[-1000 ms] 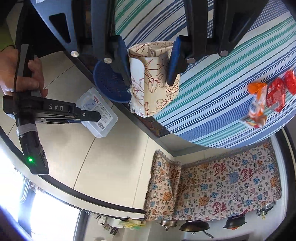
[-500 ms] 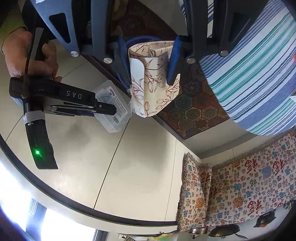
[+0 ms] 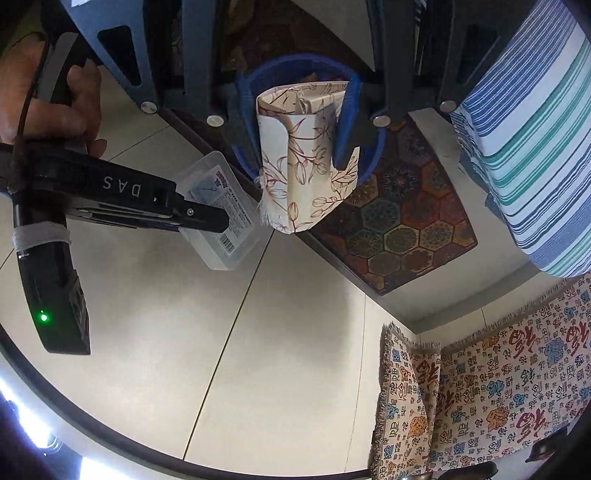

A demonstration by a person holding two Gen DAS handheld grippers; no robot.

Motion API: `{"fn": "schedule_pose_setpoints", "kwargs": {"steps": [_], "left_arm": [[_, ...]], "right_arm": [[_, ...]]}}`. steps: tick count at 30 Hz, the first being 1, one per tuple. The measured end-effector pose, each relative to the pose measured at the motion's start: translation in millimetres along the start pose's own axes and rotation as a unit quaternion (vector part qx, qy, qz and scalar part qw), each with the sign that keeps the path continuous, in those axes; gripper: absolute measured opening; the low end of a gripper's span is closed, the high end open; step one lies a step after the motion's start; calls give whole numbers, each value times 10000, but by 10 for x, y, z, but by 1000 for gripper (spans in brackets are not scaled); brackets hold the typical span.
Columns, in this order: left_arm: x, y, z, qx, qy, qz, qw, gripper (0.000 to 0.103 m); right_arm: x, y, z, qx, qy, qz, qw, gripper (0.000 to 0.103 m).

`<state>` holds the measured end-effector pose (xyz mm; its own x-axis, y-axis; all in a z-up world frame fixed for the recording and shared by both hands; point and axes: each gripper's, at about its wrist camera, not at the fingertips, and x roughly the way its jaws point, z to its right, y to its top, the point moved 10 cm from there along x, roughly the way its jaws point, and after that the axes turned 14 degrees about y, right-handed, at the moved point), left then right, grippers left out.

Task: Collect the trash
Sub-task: 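Carry the pastry and plastic box to the blue wastebasket and open both tools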

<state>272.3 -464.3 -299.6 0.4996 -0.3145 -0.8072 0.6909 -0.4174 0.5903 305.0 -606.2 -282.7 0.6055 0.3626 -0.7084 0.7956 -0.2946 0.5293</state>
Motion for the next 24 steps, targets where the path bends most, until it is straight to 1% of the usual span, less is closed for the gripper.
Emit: {"fn": "schedule_pose_setpoints", "kwargs": {"steps": [4,7,8,9,10,11,15,17,19,22,24], "left_arm": [[132,40,7,-11,-33,-40,10000,40],[208,62,12,-50,-76,-55,9999,44],[238,74,27,-55,-143,-73,9999,50],[266,82,45,-52,-214,-102,9997,57],[294,93,52,-52,-208,-106,9997,66],[307,103,55,-50,-170,-79,9998,66],[307,133,-1,-155,-27,-59,9999,66],[223,148,-43,-252,-62,8,9997,66],[102,167,-91,-263,-52,108,9996,66],[-115,138,-170,-143,87,264,9995,66],[-277,73,-258,-113,230,348,9991,66]], "right_arm": [[-28,5,29,83,6,62,9999,32],[-11,46,49,176,73,86,9998,33],[-10,62,49,206,131,110,9996,36],[-12,61,50,226,166,131,9995,41],[-31,78,47,236,201,184,9993,53],[-54,90,49,225,184,232,9993,57],[-105,147,30,89,24,342,9994,59],[-123,165,21,28,-40,380,9993,63],[-133,177,-18,-62,-112,408,9991,66],[-140,208,-65,-221,-234,447,9985,75],[-139,212,-126,-353,-317,463,9978,79]]}}
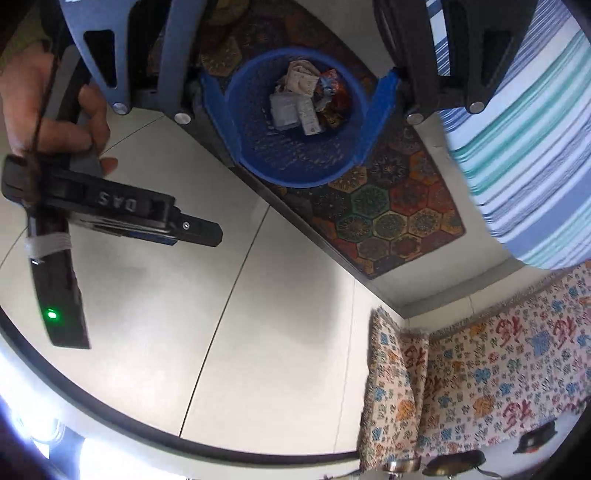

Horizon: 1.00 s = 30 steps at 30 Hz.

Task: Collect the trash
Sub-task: 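Carry the pastry and plastic box to the blue wastebasket and open both tools, then move both tools back over the table toward the red bags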

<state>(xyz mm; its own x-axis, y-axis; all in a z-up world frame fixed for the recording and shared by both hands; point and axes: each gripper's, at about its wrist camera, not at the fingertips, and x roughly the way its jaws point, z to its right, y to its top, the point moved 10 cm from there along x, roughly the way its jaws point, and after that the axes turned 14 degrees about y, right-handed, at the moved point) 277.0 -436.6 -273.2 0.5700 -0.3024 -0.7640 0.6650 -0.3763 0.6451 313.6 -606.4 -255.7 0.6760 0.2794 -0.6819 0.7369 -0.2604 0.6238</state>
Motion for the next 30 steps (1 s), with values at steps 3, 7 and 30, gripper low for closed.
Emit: {"fn": "schedule_pose_setpoints", "kwargs": {"steps": [3,7,30], "left_arm": [[-242,-173,-214,-48,200,16,9998,66],[-552,-518,-656,-291,506,-56,9983,66],[-1517,-2120,-3761,-2050,2961,-653,9306,74]], "right_arm": [[-1,-17,-117,-242,-112,28,9996,82],[78,-164,-438,-709,-138,-23,9974,83],[1285,-1394,-3892,-2468,1314,-1349,9506,94]]}}
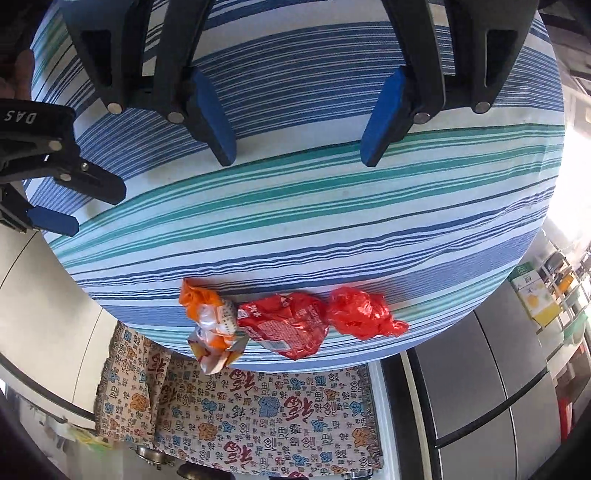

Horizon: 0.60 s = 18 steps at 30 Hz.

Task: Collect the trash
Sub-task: 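Move both tools back over the table toward the red bags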

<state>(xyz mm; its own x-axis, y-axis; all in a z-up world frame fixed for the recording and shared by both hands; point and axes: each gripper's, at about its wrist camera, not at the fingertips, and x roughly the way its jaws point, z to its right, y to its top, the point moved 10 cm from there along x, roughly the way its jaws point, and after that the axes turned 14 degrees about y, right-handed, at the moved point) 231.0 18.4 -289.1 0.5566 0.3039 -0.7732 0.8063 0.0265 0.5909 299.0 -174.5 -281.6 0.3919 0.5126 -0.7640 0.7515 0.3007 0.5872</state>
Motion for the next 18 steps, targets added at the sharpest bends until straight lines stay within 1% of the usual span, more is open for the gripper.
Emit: {"fn": "schedule_pose_setpoints", "kwargs": {"steps": [2,4,8,9,11,13,16,18], "left_arm": [[15,12,-33,-78,-28,1,10000,79],[43,47,-37,-73,-4,14,10000,83],[140,191,-28,-153,-3,-23,9999,84],[165,244,-52,-241,-34,-46,9997,84],[202,428,-138,-567,-153,-9,9983,84],[218,702,-227,-906,-255,135,9955,84],[325,1110,-304,-1172,-164,242,9927,84],[499,1288,-283,-1229,-95,100,9923,84]], "right_arm": [[60,-34,30,56,-57,-67,9999,94],[86,-29,35,11,-158,-32,9999,95],[123,-41,32,46,-194,-35,9998,103],[128,-32,34,46,-207,-36,9998,103],[138,-11,47,34,-237,-44,9997,103],[141,-9,46,32,-239,-43,9997,103],[140,-9,50,29,-243,-42,9997,103],[140,-10,50,26,-244,-40,9997,103]]}}
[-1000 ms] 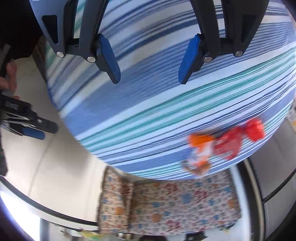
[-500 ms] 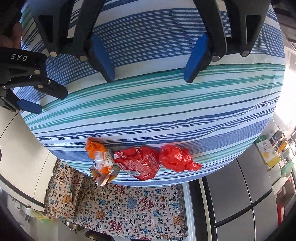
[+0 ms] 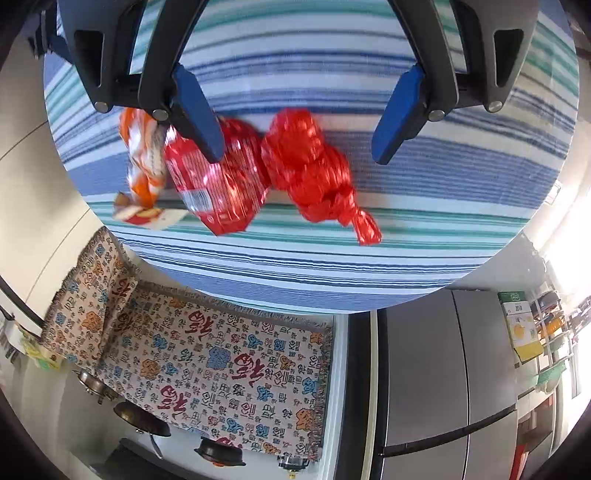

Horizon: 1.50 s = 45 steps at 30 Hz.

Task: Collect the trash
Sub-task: 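Move both tools back over the table toward the red bags, then grasp the red plastic bag with the left tool while the right tool grasps the orange wrapper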

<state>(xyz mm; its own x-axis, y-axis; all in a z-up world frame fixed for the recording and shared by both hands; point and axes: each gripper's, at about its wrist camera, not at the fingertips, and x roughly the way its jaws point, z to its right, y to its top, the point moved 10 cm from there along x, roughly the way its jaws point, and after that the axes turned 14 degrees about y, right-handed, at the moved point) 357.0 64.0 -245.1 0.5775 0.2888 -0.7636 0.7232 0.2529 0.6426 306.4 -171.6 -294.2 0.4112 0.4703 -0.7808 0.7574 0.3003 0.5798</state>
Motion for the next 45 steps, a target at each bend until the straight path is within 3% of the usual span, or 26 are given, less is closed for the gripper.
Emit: {"fn": "schedule_pose_setpoints", "kwargs": {"steps": [5,6,7,10,15,19,22,29,35,40,45], "left_arm": [[334,63,19,22,275,-261,9993,81],[317,40,11,79,225,-211,9995,74],[299,11,8,142,163,-187,9996,52],[160,-102,-22,434,61,-91,9990,48],[-211,-363,-68,1102,-270,-152,9934,47],[-551,-794,30,1782,-711,-394,9806,48],[-666,-1016,91,1987,-703,-362,9769,52],[-522,-1043,128,1995,-93,-206,9796,62],[-483,-1037,-109,1630,-109,-338,9860,67],[-510,-1064,-224,1613,-91,-400,9861,68],[-515,-1063,-244,1599,-79,-385,9863,68]], "right_arm": [[2,0,-1,1,4,2,10000,103],[3,0,-2,2,6,3,10000,103],[3,0,-2,2,6,3,10000,103],[3,0,-1,-1,2,4,10000,103],[4,1,1,-3,1,7,10000,103],[5,1,2,-4,1,8,10000,103],[6,1,3,-5,0,10,10000,103],[8,1,3,-5,2,15,10000,103],[38,57,-14,29,106,30,9999,103],[178,512,-151,245,515,151,9983,100],[426,1028,-327,56,530,163,9984,90]]}}
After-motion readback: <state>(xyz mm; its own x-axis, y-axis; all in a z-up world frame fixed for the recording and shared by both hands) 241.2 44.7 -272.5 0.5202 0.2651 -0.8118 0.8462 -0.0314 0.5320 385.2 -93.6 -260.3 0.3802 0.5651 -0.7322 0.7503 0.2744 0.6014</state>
